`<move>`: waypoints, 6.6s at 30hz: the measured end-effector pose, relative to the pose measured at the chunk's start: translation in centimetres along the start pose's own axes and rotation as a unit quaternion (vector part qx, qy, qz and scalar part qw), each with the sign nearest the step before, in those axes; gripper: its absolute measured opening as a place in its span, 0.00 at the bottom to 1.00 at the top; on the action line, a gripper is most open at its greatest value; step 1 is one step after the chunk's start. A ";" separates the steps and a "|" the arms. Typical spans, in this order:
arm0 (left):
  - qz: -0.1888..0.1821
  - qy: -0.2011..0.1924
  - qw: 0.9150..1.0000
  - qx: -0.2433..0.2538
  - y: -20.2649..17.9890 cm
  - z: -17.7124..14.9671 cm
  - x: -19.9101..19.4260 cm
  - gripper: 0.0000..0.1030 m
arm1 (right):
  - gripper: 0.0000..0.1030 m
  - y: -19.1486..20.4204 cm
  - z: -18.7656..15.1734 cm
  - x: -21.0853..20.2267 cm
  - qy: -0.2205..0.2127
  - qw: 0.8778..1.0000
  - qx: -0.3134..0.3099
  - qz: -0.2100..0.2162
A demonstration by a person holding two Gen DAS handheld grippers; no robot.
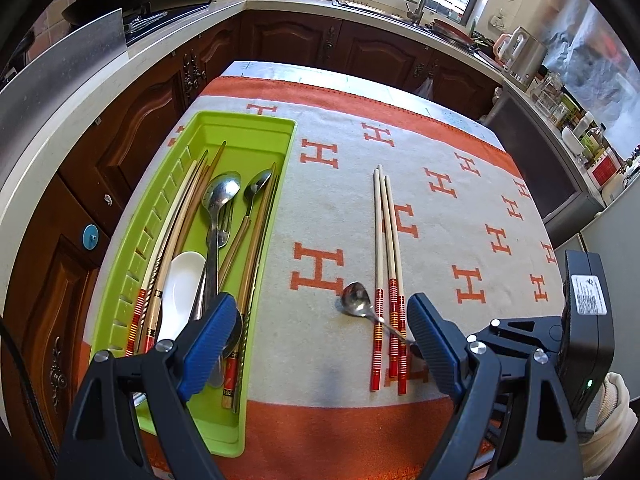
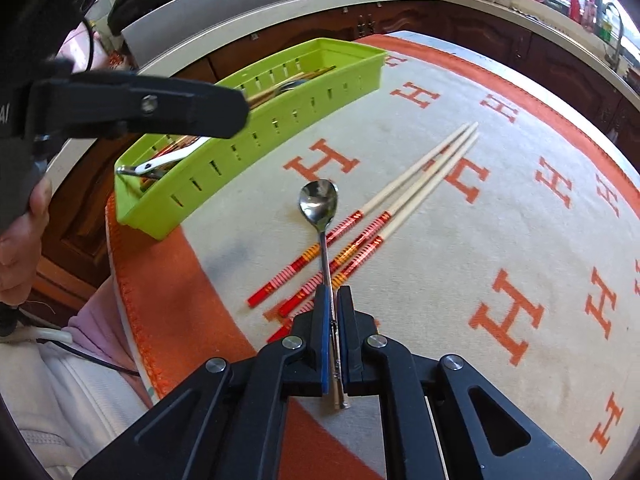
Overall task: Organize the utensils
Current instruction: 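Grasp the small silver spoon by its handle with the right gripper, then grasp a red-striped chopstick with the left gripper while the right gripper holds the spoon, then carry the spoon and chopstick into the green tray and open both grippers, then move both open grippers back over the last two red-striped chopsticks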
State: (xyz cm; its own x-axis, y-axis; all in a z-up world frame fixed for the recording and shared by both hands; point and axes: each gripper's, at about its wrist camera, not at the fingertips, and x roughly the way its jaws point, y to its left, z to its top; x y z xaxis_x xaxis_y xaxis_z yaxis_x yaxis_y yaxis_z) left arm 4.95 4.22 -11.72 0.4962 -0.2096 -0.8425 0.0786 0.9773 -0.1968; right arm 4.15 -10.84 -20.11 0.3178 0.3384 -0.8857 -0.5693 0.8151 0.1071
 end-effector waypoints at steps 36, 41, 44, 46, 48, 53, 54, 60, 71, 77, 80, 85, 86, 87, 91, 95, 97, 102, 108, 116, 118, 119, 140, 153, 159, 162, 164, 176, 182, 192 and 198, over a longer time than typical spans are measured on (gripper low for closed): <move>-0.046 0.036 0.998 0.033 -2.9 0.6 2.7 0.83 | 0.05 -4.6 -1.4 -2.8 -0.110 0.980 0.133 -0.103; -0.067 0.072 0.994 0.046 -4.6 1.4 6.0 0.54 | 0.05 -6.4 -2.3 -3.6 -0.123 0.972 0.174 -0.103; -0.052 0.096 0.993 0.051 -5.2 1.5 8.4 0.39 | 0.05 -7.0 -2.7 -3.3 -0.116 0.971 0.182 -0.102; -0.045 0.111 0.992 0.050 -5.4 1.6 9.6 0.34 | 0.05 -7.3 -3.2 -3.0 -0.107 0.971 0.186 -0.101; -0.044 0.109 0.992 0.052 -5.6 1.6 10.1 0.32 | 0.05 -7.6 -3.6 -2.8 -0.100 0.972 0.189 -0.103; -0.015 0.100 0.992 0.077 -6.5 1.9 10.8 0.28 | 0.05 -7.9 -4.5 -2.8 -0.097 0.971 0.194 -0.103; -0.008 0.100 0.992 0.079 -6.6 2.0 10.9 0.28 | 0.05 -7.9 -4.5 -2.8 -0.096 0.971 0.194 -0.103; 0.025 0.100 0.989 0.109 -7.9 2.4 11.4 0.29 | 0.05 -7.3 -4.5 -2.5 -0.088 0.974 0.178 -0.106; 0.054 0.067 0.990 0.114 -8.6 2.6 11.9 0.40 | 0.09 -8.1 -4.4 -2.6 -0.074 0.975 0.200 -0.068; 0.029 0.055 0.992 0.112 -8.1 2.4 11.7 0.03 | 0.18 -8.5 -4.1 -2.8 -0.076 0.973 0.211 -0.057; 0.016 0.053 0.994 0.097 -7.5 2.2 11.5 0.03 | 0.18 -8.7 -3.5 -2.6 -0.073 0.972 0.215 -0.055; 0.001 0.059 0.995 0.075 -6.5 1.9 10.7 0.03 | 0.18 -9.4 -1.9 -1.6 -0.066 0.972 0.216 -0.057; -0.001 0.058 0.996 0.072 -6.2 1.9 10.5 0.03 | 0.18 -9.5 -1.5 -1.4 -0.063 0.973 0.213 -0.062; -0.006 0.057 0.996 0.067 -5.9 1.9 10.1 0.03 | 0.18 -9.5 -1.2 -1.1 -0.061 0.973 0.210 -0.066; -0.021 0.042 0.997 0.057 -5.2 2.3 8.0 0.03 | 0.18 -8.7 -0.2 -0.4 -0.051 0.977 0.180 -0.099; -0.030 0.021 0.998 0.051 -4.7 2.9 5.5 0.03 | 0.12 -7.4 0.1 0.1 -0.041 0.978 0.145 -0.142; -0.032 0.011 0.998 0.047 -4.1 3.3 4.0 0.03 | 0.04 -7.3 0.1 0.2 -0.039 0.977 0.143 -0.152; -0.012 -0.019 0.999 0.048 -2.1 4.2 0.4 0.03 | 0.03 -7.8 0.0 -0.2 -0.039 0.973 0.170 -0.153; 0.017 -0.041 0.999 0.031 3.4 5.8 -3.6 0.03 | 0.03 -7.3 1.4 -3.2 -0.074 0.970 0.214 -0.085; 0.037 -0.027 0.999 0.028 8.6 5.3 -2.9 0.03 | 0.03 -3.9 8.0 -6.2 -0.116 0.953 0.277 0.041; 0.033 -0.017 0.999 0.022 9.5 4.9 -1.7 0.03 | 0.03 -3.4 9.8 -5.5 -0.108 0.945 0.302 0.063; 0.032 -0.011 0.999 0.019 9.8 4.7 -1.0 0.03 | 0.03 -2.9 11.1 -4.9 -0.102 0.940 0.316 0.074; 0.017 0.039 0.999 -0.002 13.1 3.3 5.1 0.06 | 0.04 1.9 17.4 6.9 -0.021 0.915 0.400 0.049; -0.010 0.015 1.000 -0.011 11.5 2.9 1.9 0.63 | 0.09 2.0 15.7 5.6 -0.034 0.921 0.387 0.039; 0.009 0.005 1.000 -0.009 11.2 2.4 0.2 0.67 | 0.11 1.4 14.5 3.0 -0.049 0.928 0.368 0.019; 0.012 0.004 1.000 -0.012 11.2 1.9 -0.5 0.68 | 0.14 1.0 13.7 1.8 -0.053 0.935 0.351 0.004; 0.015 0.004 1.000 -0.010 11.0 1.6 -0.9 0.70 | 0.17 0.7 12.9 0.9 -0.056 0.941 0.333 -0.012; 0.004 -0.013 1.000 0.024 6.3 1.1 -2.3 0.73 | 0.27 -5.1 4.3 -3.9 -0.072 0.940 0.310 -0.120; -0.015 -0.005 0.998 0.057 1.6 1.4 -1.3 0.73 | 0.27 -7.6 0.6 -4.8 -0.073 0.931 0.331 -0.138; -0.016 0.027 0.995 0.099 -5.4 1.4 4.1 0.73 | 0.27 -9.1 -2.8 -5.1 -0.085 0.929 0.340 -0.119; 0.018 0.040 0.994 0.099 -6.9 1.0 8.4 0.73 | 0.27 -9.7 -3.8 -5.4 -0.096 0.927 0.346 -0.110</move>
State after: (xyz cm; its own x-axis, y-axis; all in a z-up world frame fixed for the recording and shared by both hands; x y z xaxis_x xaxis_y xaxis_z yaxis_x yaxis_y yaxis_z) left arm 9.49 -4.29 -16.92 0.4318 -0.1681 -0.8862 0.2343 0.9697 -0.0698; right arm 5.13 -22.38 -18.07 0.5345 0.1524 -0.8313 0.1257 0.9583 0.2565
